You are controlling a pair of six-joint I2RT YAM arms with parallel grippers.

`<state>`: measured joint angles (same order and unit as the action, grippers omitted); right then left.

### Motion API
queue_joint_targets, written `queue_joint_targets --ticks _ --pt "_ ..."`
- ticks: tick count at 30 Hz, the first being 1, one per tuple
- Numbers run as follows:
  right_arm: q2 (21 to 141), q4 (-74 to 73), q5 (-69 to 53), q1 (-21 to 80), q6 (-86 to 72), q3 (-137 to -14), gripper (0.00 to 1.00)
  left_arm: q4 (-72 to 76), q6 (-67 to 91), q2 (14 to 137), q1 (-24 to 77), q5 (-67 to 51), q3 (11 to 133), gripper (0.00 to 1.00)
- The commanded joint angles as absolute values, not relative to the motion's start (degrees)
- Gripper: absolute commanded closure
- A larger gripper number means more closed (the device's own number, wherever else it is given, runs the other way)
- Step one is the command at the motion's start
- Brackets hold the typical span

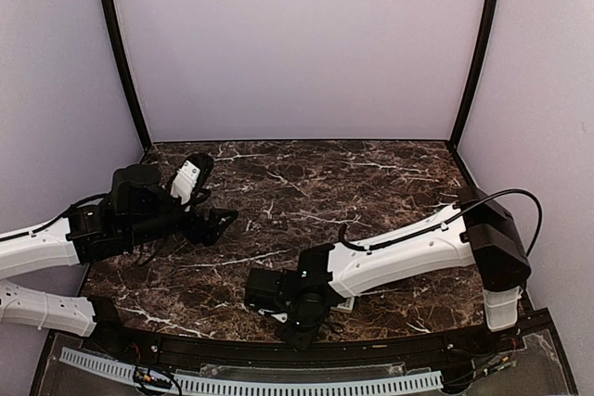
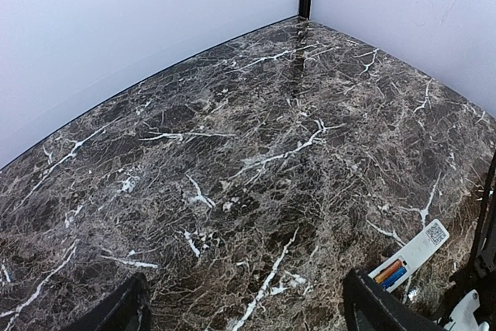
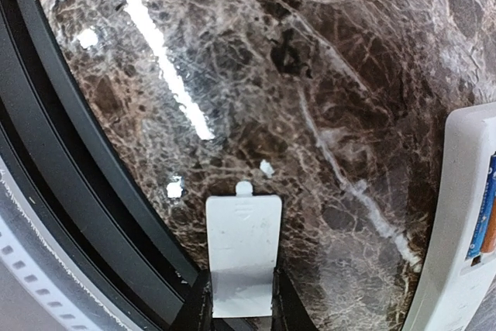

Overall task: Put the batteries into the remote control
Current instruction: Pick up the battery cover at the center of the board.

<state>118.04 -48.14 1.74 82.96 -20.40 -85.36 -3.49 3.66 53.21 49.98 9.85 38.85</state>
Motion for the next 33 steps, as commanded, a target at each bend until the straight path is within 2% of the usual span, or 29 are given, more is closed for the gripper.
queue_joint_targets --ticks 1,24,30,33 --pt "115.4 -45.9 1.2 83.4 -19.6 -83.4 0.91 -4.2 3.3 52.9 49.5 9.2 39.1 0.15" --pt "110.1 -42.5 8.4 81.2 -20.8 -81.3 0.90 -4.3 3.7 53.5 49.6 9.1 39.0 0.16" --pt "104.0 -34.8 10.8 77.6 -24.1 -75.9 0.89 1.5 11.7 52.5 49.5 4.9 36.8 0.17" --pt "101.6 -30.5 11.8 76.3 -25.5 -73.9 0.89 4.7 17.8 53.4 49.6 2.0 34.6 0.21"
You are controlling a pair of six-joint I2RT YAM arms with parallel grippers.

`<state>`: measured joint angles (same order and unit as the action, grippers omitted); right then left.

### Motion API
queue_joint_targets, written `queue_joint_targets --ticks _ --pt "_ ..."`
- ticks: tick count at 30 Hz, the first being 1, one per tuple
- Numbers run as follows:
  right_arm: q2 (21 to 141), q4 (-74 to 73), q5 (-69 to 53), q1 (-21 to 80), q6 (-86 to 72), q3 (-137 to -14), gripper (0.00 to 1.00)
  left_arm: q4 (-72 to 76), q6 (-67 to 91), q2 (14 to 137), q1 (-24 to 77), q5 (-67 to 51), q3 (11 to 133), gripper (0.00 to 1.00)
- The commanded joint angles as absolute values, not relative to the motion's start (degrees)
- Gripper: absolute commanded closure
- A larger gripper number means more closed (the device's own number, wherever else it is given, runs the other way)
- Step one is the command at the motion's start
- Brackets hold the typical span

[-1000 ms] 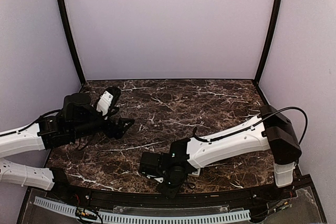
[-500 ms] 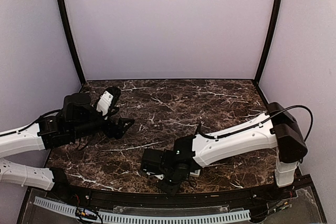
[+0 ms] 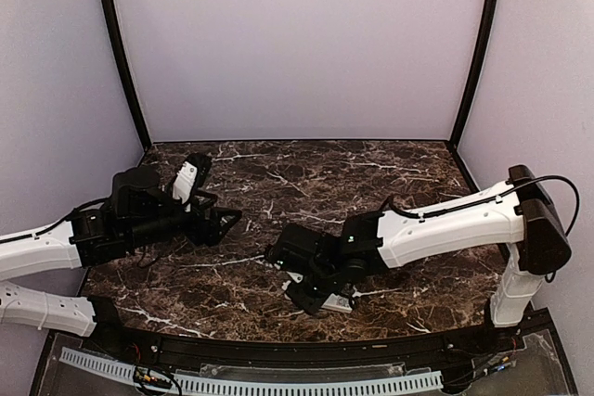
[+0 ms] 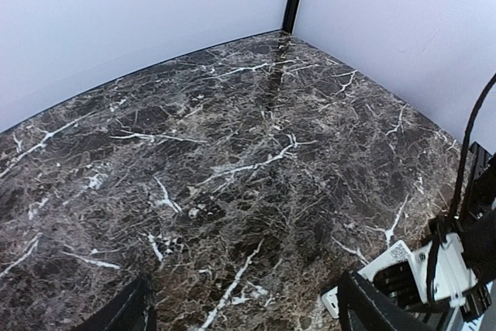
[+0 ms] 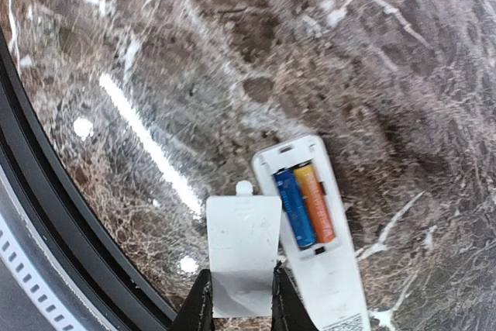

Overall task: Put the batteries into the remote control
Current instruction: Pick up the battery cover at the center of the board, then pass from the right arm to the left

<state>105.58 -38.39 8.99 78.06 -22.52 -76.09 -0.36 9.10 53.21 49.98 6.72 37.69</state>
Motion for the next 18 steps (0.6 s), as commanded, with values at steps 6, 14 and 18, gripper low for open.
queue_joint_targets --ticks 6,14,18 --pt "99.3 -24.5 14.6 74.3 -26.3 -71.9 0.89 21.1 26.1 54.1 49.5 -9.2 27.8 0.17" --pt "98.7 -19.1 17.3 72.7 -25.4 -72.0 0.89 31.0 32.8 59.8 49.6 -11.3 25.4 0.11" --pt "98.4 -18.2 18.6 72.5 -25.1 -72.1 0.89 33.4 37.4 65.4 49.5 -9.7 25.9 0.09"
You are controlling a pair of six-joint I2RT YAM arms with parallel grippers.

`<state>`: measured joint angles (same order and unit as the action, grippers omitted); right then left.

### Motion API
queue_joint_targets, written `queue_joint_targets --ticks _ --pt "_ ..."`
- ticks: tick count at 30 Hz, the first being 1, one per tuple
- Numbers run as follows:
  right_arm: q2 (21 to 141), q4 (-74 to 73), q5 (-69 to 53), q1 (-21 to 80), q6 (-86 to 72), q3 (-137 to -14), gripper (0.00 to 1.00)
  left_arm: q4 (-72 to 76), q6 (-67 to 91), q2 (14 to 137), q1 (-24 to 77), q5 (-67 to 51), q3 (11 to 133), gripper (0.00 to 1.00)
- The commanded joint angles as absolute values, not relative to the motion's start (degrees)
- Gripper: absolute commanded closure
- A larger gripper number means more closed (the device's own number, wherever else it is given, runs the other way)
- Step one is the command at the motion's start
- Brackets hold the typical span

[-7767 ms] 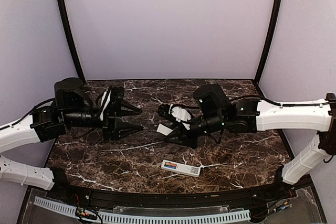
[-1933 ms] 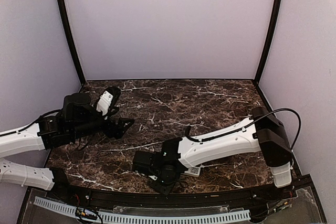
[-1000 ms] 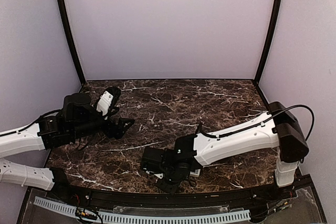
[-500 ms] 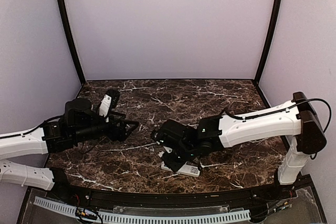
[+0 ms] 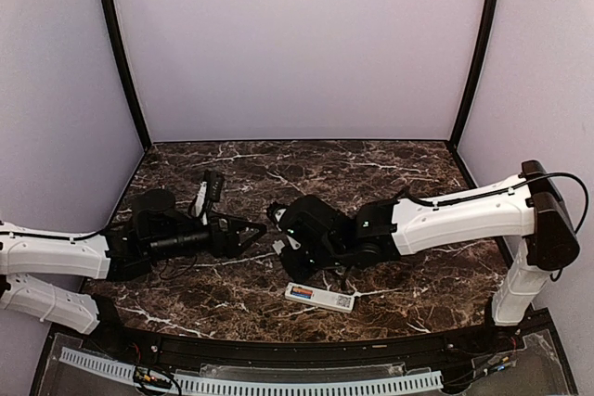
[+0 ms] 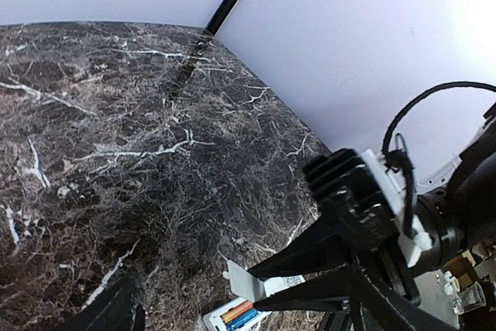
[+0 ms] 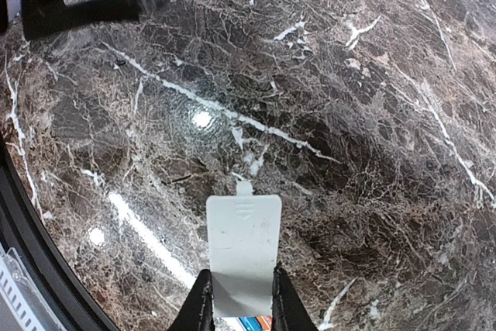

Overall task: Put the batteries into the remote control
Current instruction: Pass from the right arm to the left

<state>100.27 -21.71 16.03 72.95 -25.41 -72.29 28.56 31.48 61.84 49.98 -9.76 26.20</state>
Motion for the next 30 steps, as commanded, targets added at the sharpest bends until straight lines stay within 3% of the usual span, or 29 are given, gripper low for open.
queue_joint_targets --ticks 1,4,16,23,30 --pt "98.2 -18.0 18.9 72.5 -25.0 -72.0 0.89 34.2 38.1 65.9 49.5 -9.4 25.7 0.09" --pt "97.6 -17.1 20.0 72.4 -25.4 -71.5 0.90 37.6 41.3 69.2 49.5 -9.5 25.6 0.13" --pt "97.5 -15.5 19.7 72.0 -22.9 -72.3 0.90 41.9 43.8 75.7 49.5 -13.5 28.0 0.50" --pt "97.8 -14.5 19.6 72.0 -22.6 -72.1 0.90 44.6 45.0 78.1 49.5 -16.1 28.6 0.57" --pt "98.2 -14.4 19.6 72.0 -21.9 -72.8 0.90 45.9 46.2 80.9 49.5 -18.3 29.8 0.72"
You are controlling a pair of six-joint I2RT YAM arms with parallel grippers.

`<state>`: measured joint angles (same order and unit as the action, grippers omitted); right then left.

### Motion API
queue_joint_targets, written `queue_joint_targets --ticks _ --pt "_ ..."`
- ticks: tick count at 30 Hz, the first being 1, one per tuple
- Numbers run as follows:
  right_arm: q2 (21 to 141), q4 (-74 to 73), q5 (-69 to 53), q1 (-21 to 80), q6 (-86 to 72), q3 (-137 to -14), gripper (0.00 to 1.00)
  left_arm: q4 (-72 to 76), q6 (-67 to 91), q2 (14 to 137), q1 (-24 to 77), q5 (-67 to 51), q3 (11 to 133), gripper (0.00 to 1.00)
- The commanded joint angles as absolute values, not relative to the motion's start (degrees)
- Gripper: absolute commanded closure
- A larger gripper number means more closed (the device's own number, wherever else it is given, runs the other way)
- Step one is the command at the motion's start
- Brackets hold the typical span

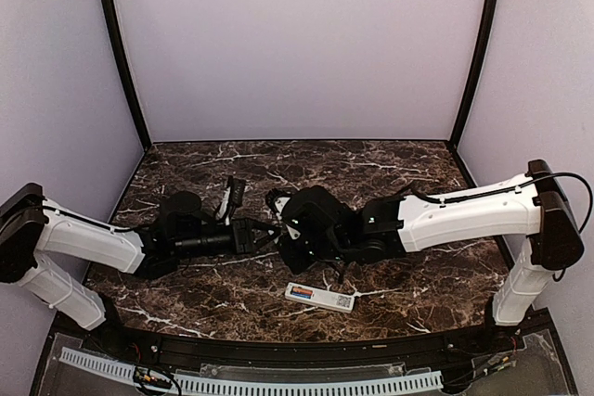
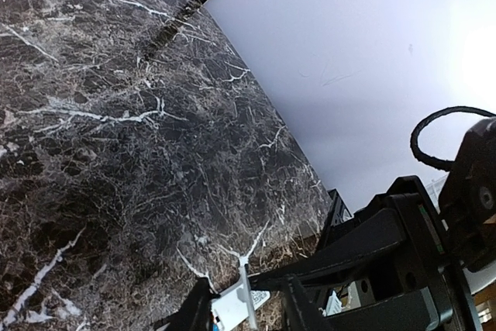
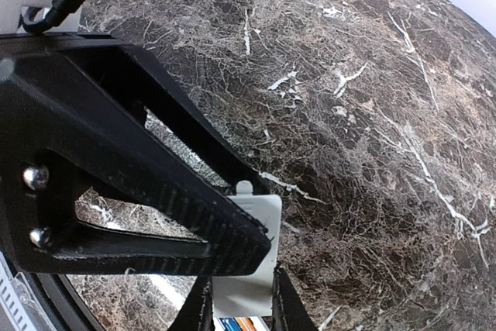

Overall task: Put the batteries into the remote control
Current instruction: Pass from the right arm to the left

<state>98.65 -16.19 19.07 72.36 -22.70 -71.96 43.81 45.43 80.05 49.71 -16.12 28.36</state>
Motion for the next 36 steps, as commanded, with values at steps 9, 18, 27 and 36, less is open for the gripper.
queue_joint_targets --ticks 9,18,27,36 --pt "98.5 -15.3 18.6 72.0 -21.5 -72.7 0.86 46.4 45.9 80.6 49.5 -18.8 29.9 1.00" --pt "92.6 -18.9 2.4 69.1 -10.3 -66.2 0.41 27.2 31.9 68.2 49.5 -8.5 31.3 1.00" --pt "101.6 -32.1 -10.7 65.8 6.4 -68.2 0.26 10.6 19.5 54.0 49.1 4.2 33.3 1.00" --pt "109.7 -37.6 -9.7 64.3 7.2 -73.6 0.01 7.6 18.4 51.6 48.8 5.2 33.0 1.00"
